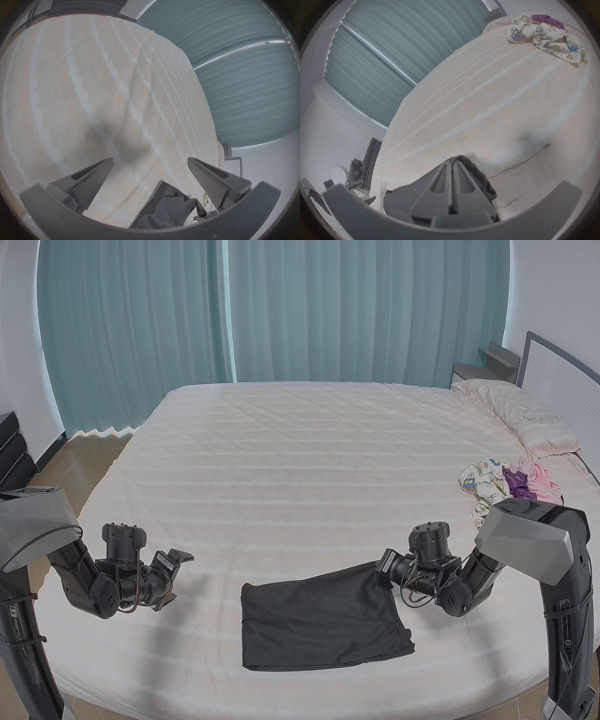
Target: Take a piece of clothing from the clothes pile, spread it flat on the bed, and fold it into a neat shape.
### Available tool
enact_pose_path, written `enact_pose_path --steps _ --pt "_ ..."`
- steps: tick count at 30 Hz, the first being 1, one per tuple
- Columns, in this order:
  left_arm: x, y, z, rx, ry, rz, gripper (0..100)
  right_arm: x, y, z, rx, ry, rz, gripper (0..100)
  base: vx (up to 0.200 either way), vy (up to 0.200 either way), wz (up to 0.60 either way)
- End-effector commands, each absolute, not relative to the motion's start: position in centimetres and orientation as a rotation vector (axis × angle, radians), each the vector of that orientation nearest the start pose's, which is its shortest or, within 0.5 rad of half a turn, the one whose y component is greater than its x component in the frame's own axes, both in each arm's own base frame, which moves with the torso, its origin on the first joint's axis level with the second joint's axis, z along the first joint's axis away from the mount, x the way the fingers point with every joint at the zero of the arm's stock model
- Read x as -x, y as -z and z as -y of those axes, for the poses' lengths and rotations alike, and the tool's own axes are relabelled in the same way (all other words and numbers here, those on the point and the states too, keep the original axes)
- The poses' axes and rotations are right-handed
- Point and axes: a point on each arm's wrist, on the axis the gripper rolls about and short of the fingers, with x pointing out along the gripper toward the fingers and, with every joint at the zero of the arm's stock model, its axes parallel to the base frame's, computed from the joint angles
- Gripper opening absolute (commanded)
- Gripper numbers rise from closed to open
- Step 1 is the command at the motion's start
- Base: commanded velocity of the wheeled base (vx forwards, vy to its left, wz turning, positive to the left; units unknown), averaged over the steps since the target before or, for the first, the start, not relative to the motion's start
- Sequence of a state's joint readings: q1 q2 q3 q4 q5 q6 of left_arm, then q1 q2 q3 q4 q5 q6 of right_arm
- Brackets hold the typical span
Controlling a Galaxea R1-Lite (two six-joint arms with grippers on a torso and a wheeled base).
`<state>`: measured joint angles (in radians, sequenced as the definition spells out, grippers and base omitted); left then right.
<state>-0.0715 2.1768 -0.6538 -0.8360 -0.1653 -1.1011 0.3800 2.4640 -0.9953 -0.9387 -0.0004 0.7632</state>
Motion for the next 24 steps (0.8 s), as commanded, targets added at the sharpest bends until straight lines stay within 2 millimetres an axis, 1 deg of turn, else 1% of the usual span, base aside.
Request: enact_pose_path --steps 1,6,8,12,17,24 --pt "-33.2 -1.0 2.8 1.082 -0.173 -0.744 100 -38.7 3.1 -15.0 -0.639 -0.139 -0.631 0 0.000 0.000 0.00" --pt "-33.2 -1.0 2.8 1.082 -0.174 -0.746 100 -38.8 3.4 -15.0 -0.646 -0.132 -0.637 0 0.000 0.000 0.00" --pt "-33.2 -1.0 2.8 1.081 -0.176 -0.746 100 -38.8 3.9 -15.0 -0.643 -0.127 -0.646 0 0.000 0.000 0.00" --pt "-33.2 -1.0 2.9 1.081 -0.175 -0.747 100 -38.8 4.0 -15.0 -0.644 -0.125 -0.647 0 0.000 0.000 0.00" --pt "-33.2 -1.0 2.9 1.081 -0.175 -0.747 100 -39.6 4.0 -14.6 -0.645 -0.088 -0.619 0 0.000 0.000 0.00" --pt "-33.2 -0.9 2.9 1.079 -0.175 -0.749 100 -39.6 4.4 -14.4 -0.642 -0.078 -0.630 0 0.000 0.000 0.00"
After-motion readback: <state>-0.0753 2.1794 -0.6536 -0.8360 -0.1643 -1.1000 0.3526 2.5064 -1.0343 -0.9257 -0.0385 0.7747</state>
